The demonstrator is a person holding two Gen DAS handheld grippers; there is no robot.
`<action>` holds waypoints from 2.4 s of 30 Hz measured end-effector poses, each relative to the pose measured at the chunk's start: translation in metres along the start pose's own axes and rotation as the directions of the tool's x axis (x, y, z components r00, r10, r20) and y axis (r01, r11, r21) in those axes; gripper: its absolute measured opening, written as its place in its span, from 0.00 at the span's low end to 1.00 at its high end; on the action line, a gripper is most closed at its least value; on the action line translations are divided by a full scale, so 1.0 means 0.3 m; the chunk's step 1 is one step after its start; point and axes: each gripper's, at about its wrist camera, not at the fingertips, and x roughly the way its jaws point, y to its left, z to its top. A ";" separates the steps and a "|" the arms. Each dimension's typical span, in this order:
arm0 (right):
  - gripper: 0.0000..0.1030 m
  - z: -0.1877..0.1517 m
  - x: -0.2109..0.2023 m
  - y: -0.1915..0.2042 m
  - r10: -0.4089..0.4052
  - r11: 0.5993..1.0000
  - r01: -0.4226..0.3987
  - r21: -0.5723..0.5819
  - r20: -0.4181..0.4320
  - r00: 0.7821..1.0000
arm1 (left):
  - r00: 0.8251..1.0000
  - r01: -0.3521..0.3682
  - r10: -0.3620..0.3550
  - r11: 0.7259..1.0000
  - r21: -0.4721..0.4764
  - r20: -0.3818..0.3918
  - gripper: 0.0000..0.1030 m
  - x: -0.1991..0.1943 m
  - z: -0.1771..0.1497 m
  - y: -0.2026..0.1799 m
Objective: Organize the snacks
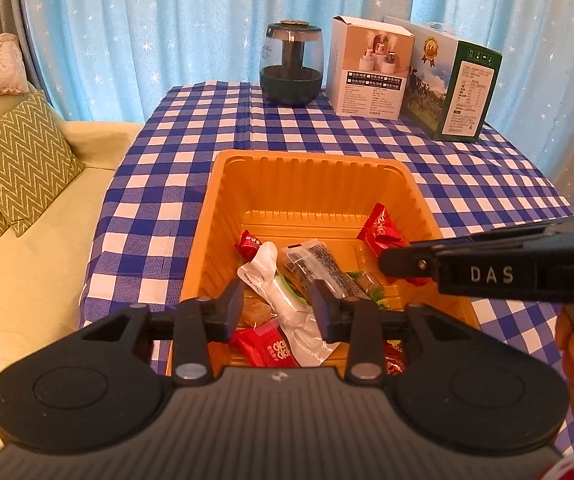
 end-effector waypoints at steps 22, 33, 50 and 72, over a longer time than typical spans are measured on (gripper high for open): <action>0.64 -0.028 -0.148 -0.033 -0.084 0.996 0.082 0.039 0.040 0.996 | 0.997 -0.059 0.059 0.998 0.003 0.041 0.96 -0.087 -0.019 -0.010; 0.77 -0.086 -0.270 -0.002 -0.125 0.992 0.123 0.035 0.042 0.991 | 0.993 -0.101 0.102 0.995 -0.014 0.060 1.00 -0.199 -0.036 -0.043; 0.78 -0.209 -0.517 0.053 -0.177 0.984 0.176 0.027 0.081 0.981 | 0.993 -0.100 0.106 0.988 -0.119 0.051 1.00 -0.441 -0.123 -0.129; 0.78 -0.435 -0.839 0.116 -0.246 0.969 0.243 0.032 0.116 0.962 | 0.991 -0.117 0.122 0.988 -0.102 0.049 1.00 -0.689 -0.311 -0.279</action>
